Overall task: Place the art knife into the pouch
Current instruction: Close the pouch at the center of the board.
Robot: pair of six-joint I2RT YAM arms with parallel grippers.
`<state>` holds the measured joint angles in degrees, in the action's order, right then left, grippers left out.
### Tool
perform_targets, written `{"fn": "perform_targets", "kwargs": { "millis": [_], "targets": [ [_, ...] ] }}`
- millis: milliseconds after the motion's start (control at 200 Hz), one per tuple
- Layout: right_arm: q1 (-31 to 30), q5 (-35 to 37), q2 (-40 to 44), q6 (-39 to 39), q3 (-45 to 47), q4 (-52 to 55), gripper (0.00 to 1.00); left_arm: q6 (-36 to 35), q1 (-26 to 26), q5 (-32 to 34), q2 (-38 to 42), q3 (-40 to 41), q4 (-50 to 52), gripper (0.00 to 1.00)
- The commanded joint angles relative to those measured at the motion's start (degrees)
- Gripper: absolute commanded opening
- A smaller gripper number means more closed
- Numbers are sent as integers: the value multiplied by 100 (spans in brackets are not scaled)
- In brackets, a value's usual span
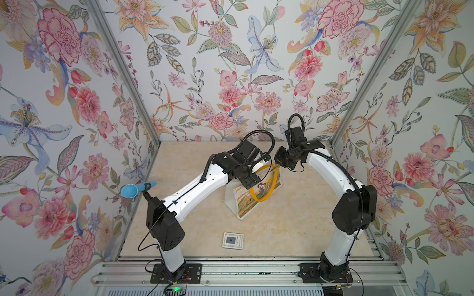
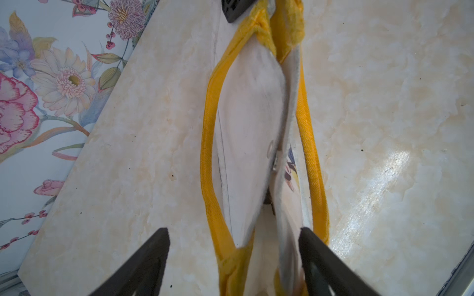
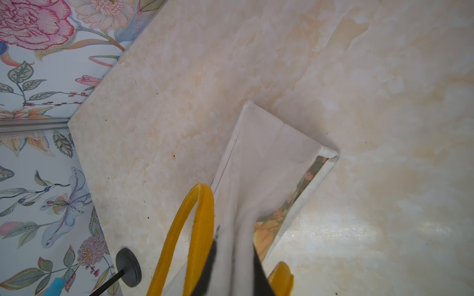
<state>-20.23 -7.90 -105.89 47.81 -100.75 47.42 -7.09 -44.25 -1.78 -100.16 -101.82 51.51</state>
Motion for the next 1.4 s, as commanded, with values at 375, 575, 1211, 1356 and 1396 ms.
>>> {"fn": "perform_targets", "kwargs": {
  "millis": [375, 575, 1211, 1356, 1396],
  "targets": [
    [74, 156, -57, 43, -277, -5, 0, 182, 171, -338, 307, 1001, 113, 98],
    [159, 39, 124, 232, -52, -210, 0, 216, 162, 132, 40, 1031, 17, 36],
    [219, 1255, 2543, 1265, 1565, -1077, 0, -2, -36, 1627, -613, -1945, 314, 0],
    [80, 1819, 2712, 1137, 1535, -956, 0, 86, 184, 848, -416, -1279, -173, 0],
    [263, 1320, 2656, 1439, 1864, -945, 0, 156, 202, 966, -546, -1070, -63, 0]
  ]
}}
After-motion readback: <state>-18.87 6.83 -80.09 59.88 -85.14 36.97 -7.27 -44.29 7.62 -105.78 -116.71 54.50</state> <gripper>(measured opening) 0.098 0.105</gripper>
